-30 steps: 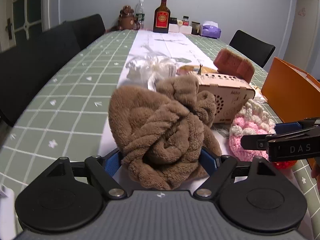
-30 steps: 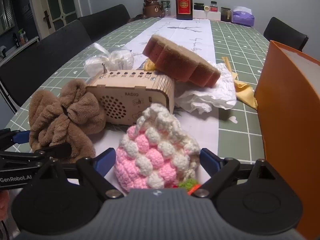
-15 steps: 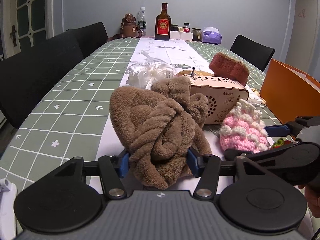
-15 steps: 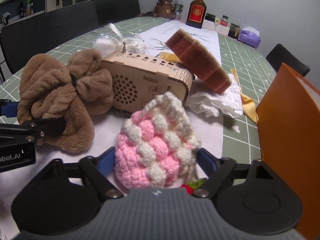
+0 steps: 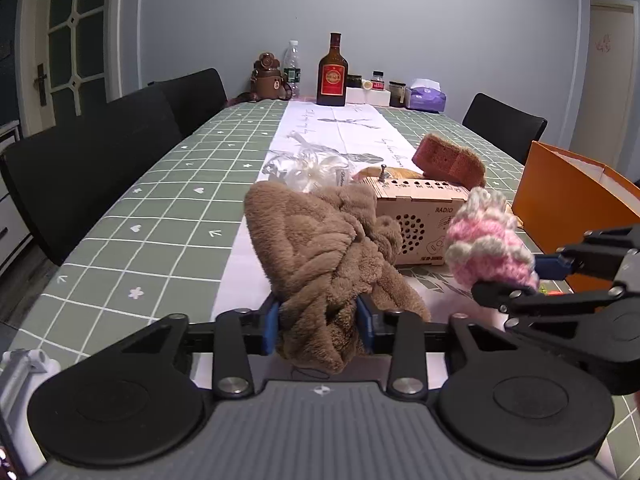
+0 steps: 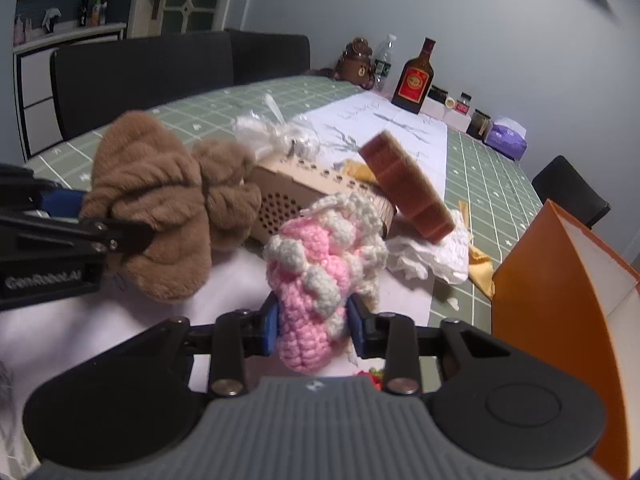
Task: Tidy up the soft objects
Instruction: 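Grasp the brown plush bear with the left gripper while the right grasps the pink strawberry, then carry the bear and pink strawberry over the orange box and lower them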
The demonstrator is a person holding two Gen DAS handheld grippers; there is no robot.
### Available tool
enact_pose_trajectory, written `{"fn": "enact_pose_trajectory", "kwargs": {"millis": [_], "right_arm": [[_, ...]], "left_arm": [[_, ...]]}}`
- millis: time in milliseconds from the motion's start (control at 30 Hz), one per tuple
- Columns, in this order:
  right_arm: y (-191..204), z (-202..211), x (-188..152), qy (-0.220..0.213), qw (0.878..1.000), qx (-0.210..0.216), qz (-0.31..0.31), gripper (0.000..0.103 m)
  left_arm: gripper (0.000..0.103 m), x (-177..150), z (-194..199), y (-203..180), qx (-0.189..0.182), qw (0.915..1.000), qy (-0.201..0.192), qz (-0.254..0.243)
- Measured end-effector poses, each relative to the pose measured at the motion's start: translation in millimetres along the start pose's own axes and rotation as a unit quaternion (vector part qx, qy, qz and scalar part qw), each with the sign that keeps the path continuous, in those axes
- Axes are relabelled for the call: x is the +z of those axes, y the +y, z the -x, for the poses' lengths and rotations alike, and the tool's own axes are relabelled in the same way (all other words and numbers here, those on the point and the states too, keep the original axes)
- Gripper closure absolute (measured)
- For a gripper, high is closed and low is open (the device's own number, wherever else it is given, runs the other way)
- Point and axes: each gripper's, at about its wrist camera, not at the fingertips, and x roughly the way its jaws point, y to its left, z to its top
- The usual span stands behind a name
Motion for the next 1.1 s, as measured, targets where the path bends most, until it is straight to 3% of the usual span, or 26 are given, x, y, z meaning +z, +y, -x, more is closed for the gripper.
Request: {"fn": "enact_pose_trajectory", "kwargs": {"millis": [133, 467, 767, 1100], "right_arm": [[2, 14, 4, -0.008, 1.0, 0.019, 0.0, 0.069], [-2, 38, 2, -0.016, 0.998, 0.053, -0.009, 0.069], [-16, 66, 4, -0.017, 0.997, 0.073, 0.0, 0.069], [-57, 113, 18, -0.02, 0.997, 0.073, 0.024, 0.068]], "left_arm": [[0.068, 2, 14, 1, -0.004, 0.9999, -0.009, 0.007], [0.07, 7, 47, -7, -0.01, 0.9993, -0.037, -0.001], [0.07, 18, 73, -19, -0.016, 0.9996, -0.023, -0.008], [0.07, 49, 95, -53, -0.062, 0.9965, -0.043, -0.036]]}}
